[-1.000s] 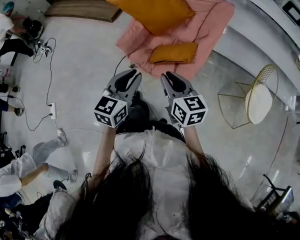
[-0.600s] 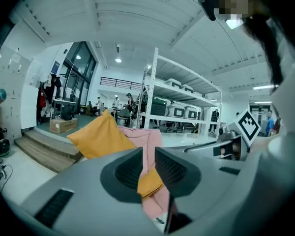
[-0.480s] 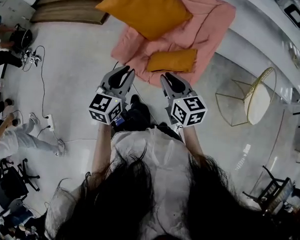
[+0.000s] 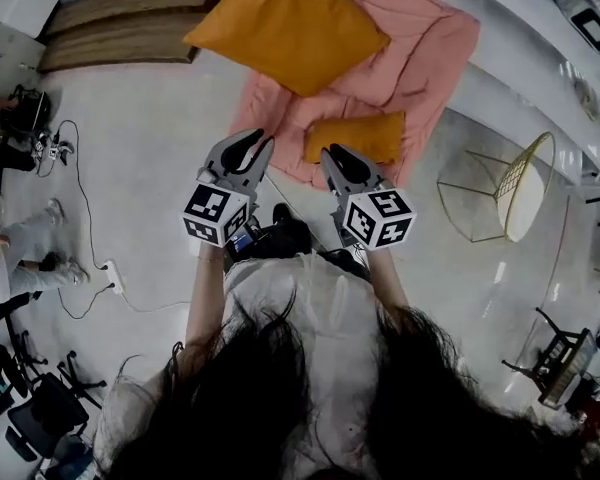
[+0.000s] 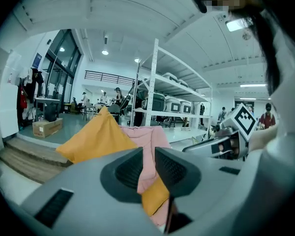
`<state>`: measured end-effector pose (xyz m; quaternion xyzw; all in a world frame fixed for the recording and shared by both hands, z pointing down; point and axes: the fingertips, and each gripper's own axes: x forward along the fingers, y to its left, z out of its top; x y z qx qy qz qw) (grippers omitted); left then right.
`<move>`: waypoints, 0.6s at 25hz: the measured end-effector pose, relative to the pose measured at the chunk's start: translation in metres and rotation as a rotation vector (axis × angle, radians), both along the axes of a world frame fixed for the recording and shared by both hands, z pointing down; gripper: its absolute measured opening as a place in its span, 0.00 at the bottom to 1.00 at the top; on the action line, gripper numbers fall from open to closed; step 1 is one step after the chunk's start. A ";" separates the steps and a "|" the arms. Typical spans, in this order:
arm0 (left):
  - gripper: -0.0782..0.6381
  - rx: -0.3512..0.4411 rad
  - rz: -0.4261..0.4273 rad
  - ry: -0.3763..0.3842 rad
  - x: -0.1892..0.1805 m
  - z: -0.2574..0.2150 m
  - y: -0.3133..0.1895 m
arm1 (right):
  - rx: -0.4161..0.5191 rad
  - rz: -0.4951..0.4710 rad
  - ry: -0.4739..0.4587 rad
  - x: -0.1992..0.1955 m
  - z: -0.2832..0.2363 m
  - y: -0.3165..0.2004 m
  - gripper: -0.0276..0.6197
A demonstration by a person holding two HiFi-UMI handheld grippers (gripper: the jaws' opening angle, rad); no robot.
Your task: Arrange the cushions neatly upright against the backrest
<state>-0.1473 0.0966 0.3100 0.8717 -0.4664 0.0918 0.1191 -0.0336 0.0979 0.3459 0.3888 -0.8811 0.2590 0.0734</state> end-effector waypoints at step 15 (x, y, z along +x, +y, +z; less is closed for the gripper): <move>0.23 -0.038 0.062 -0.024 -0.045 0.017 -0.039 | -0.034 0.124 -0.015 -0.016 0.014 -0.038 0.17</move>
